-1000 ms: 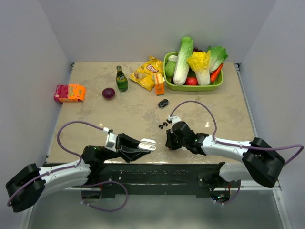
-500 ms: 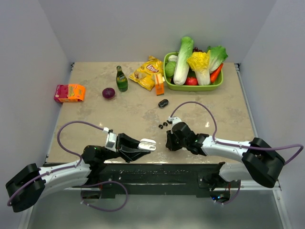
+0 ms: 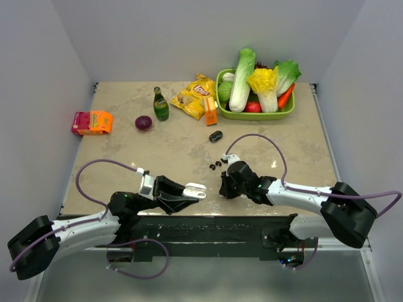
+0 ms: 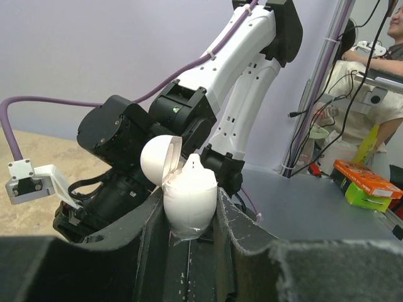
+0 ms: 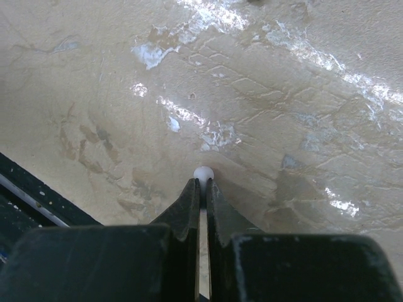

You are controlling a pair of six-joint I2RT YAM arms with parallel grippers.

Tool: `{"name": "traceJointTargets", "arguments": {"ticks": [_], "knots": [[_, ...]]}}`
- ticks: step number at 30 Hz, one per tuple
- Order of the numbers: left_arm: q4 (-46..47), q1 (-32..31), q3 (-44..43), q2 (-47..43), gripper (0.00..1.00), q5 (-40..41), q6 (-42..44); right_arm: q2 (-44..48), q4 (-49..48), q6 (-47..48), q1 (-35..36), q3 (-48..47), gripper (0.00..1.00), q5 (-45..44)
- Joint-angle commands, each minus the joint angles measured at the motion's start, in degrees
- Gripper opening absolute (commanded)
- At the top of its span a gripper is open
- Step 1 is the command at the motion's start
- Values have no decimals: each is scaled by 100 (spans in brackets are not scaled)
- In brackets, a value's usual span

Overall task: Insert the wireless bluetooth earbuds into the charging case
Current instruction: Pick up the earbud from the center of the board, then place the earbud in the charging case.

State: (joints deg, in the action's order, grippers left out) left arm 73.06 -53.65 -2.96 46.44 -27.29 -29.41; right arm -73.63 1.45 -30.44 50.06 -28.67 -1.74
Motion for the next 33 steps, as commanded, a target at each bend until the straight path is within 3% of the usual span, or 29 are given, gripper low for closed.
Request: {"name": "traceJointTargets", "arguments": {"ticks": [1, 4, 8, 11, 14, 19, 23, 33], "knots": [[693, -5, 560, -47, 0, 83, 31, 810, 29, -15, -14, -51, 0, -28], [561, -5, 560, -152, 0, 205, 75, 1759, 583, 230, -5, -507, 0, -300], [666, 3, 595, -302, 0, 391, 49, 2369, 1488, 740, 3, -1482, 0, -468], [657, 3, 472, -197, 0, 242, 67, 2737, 1867, 1188, 12, -2098, 0, -109], [649, 12, 349, -4, 0, -30, 58, 3107, 1867, 1645, 30, -2468, 0, 812], [614, 12, 77, 295, 0, -373, -30, 3021, 2403, 2375, 65, -3145, 0, 2543], [245, 12, -187, 392, 0, -610, 14, 2977, 2737, 2762, 196, -3251, 0, 3082], [-81, 12, -819, 1157, 0, -1226, -82, 2819, 2650, 2701, 1040, -2961, 0, 2705]]}}
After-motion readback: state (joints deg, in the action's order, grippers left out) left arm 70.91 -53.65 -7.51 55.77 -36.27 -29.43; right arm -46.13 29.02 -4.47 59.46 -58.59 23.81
